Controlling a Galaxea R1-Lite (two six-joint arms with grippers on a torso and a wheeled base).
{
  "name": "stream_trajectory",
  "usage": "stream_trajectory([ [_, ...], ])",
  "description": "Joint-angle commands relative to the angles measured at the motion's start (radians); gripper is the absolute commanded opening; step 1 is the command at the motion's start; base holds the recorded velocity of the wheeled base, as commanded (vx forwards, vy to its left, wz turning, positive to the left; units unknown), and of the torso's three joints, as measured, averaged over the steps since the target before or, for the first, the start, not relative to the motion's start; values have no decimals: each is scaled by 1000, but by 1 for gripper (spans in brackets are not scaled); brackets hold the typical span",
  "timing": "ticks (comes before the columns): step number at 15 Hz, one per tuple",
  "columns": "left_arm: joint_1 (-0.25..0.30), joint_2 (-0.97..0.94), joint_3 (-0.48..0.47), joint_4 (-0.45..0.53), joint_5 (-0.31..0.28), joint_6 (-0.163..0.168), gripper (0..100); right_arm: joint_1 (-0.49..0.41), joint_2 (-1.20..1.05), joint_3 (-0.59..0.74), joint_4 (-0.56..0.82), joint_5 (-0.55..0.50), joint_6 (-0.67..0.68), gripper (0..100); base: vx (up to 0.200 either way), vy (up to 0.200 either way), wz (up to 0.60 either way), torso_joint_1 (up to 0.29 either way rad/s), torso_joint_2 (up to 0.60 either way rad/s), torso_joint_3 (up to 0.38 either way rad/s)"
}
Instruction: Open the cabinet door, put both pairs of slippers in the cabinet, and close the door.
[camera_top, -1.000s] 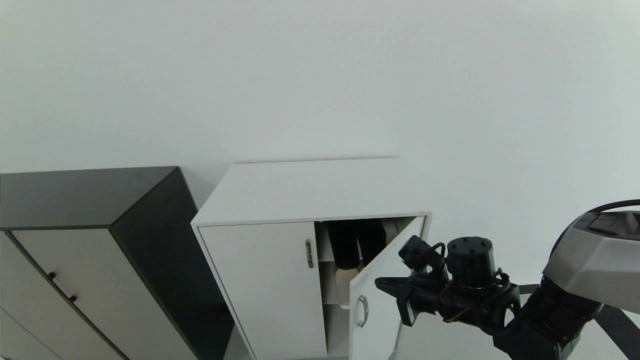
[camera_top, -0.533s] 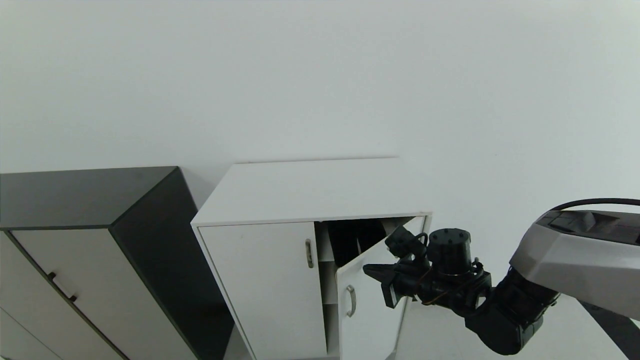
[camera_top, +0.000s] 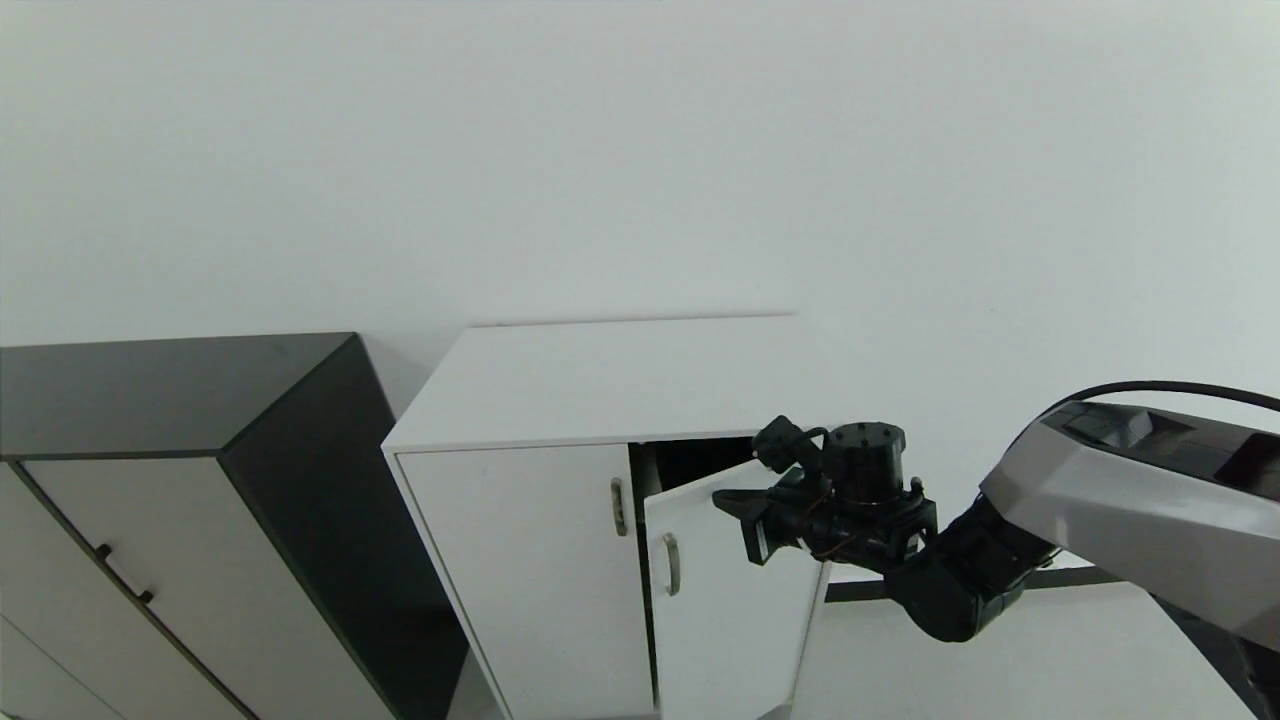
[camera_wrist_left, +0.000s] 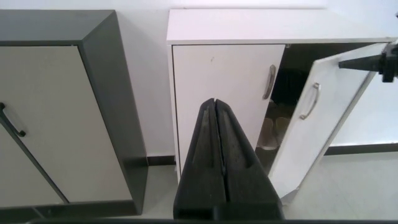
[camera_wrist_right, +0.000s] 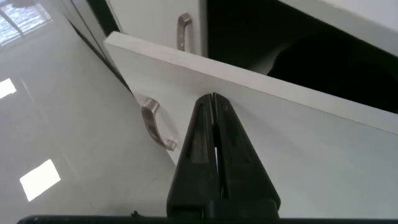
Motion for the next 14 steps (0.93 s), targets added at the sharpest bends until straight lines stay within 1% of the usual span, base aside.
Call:
stream_trajectory([
  [1, 0, 1, 0, 0, 0, -2, 0, -16, 30, -58, 28, 2, 8, 0, 0, 0, 0, 0, 0, 0],
  [10, 0, 1, 0, 0, 0, -1, 0, -59, 101, -196, 89, 0, 19, 0, 0, 0, 0, 0, 0, 0],
  [14, 0, 1, 0, 0, -1, -1, 0, -60, 107, -215, 94, 0, 19, 0, 0, 0, 0, 0, 0, 0],
])
